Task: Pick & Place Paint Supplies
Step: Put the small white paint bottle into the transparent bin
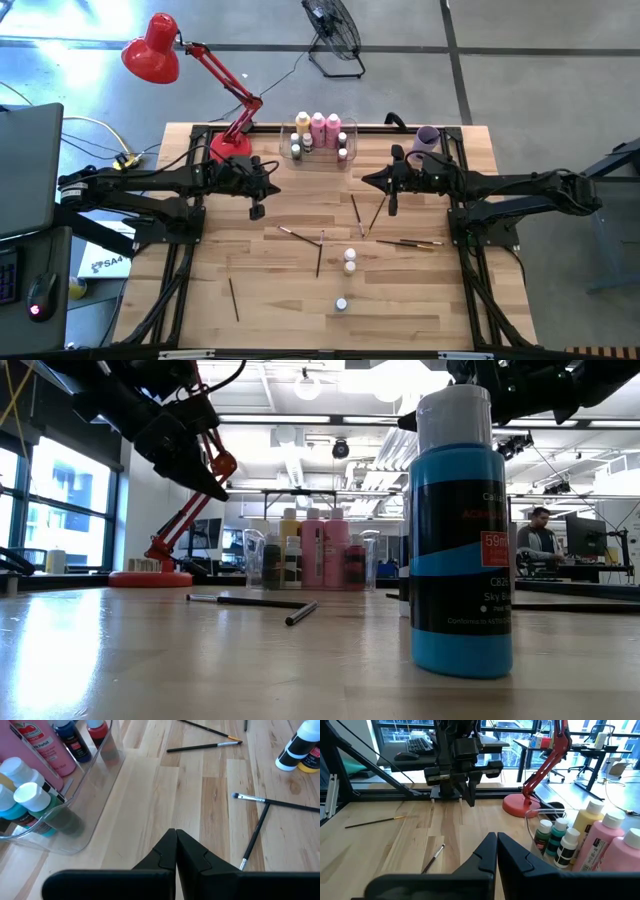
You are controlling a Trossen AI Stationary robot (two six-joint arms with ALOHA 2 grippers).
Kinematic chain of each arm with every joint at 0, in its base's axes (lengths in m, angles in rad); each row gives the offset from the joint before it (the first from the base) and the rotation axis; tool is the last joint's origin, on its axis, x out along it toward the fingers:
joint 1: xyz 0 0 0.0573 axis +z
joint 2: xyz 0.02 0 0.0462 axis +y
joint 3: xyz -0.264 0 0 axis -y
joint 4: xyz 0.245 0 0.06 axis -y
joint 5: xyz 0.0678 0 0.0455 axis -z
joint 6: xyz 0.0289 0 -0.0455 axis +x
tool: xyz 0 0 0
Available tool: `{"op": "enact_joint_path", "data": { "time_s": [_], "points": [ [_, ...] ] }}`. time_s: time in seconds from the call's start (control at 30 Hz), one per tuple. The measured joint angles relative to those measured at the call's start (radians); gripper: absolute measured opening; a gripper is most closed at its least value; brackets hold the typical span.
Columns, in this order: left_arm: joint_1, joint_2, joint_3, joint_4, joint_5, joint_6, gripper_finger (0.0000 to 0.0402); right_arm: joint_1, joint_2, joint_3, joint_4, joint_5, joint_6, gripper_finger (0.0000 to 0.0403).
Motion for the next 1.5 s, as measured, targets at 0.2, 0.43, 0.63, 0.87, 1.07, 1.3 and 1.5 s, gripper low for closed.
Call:
{"op": "enact_joint_path", "data": {
  "time_s": [0.2, 0.43, 0.63, 0.87, 1.07, 1.3, 1.5],
  "points": [
    [0.0, 0.0, 0.0, 0.0, 0.0, 0.0, 0.0, 0.001, 0.0, 0.0, 0.0, 0.0, 0.0, 0.0004],
    [0.0, 0.0, 0.0, 0.051, 0.0, 0.0, 0.0, 0.0, 0.0, 0.0, 0.0, 0.0, -0.008, 0.0004],
    [0.0, 0.0, 0.0, 0.176, 0.003, 0.001, 0.0, 0.001, 0.0, 0.0, 0.0, 0.006, -0.017, 0.0004],
    [0.0, 0.004, 0.0, 0.225, 0.141, 0.057, 0.0, 0.0, -0.033, 0.0, -0.041, 0.147, -0.043, 0.0004],
    [0.0, 0.068, 0.0, 0.371, 0.238, 0.044, 0.0, -0.035, -0.107, -0.002, -0.185, 0.015, -0.052, 0.0004],
    [0.0, 0.196, 0.0, 0.505, 0.256, 0.001, 0.0, -0.125, -0.241, -0.16, -0.025, -0.06, -0.02, 0.0004],
    [-0.005, 0.284, 0.018, 0.588, 0.312, -0.024, 0.0, -0.203, -0.398, -0.229, 0.017, -0.188, 0.028, 0.0004]
  ]
}}
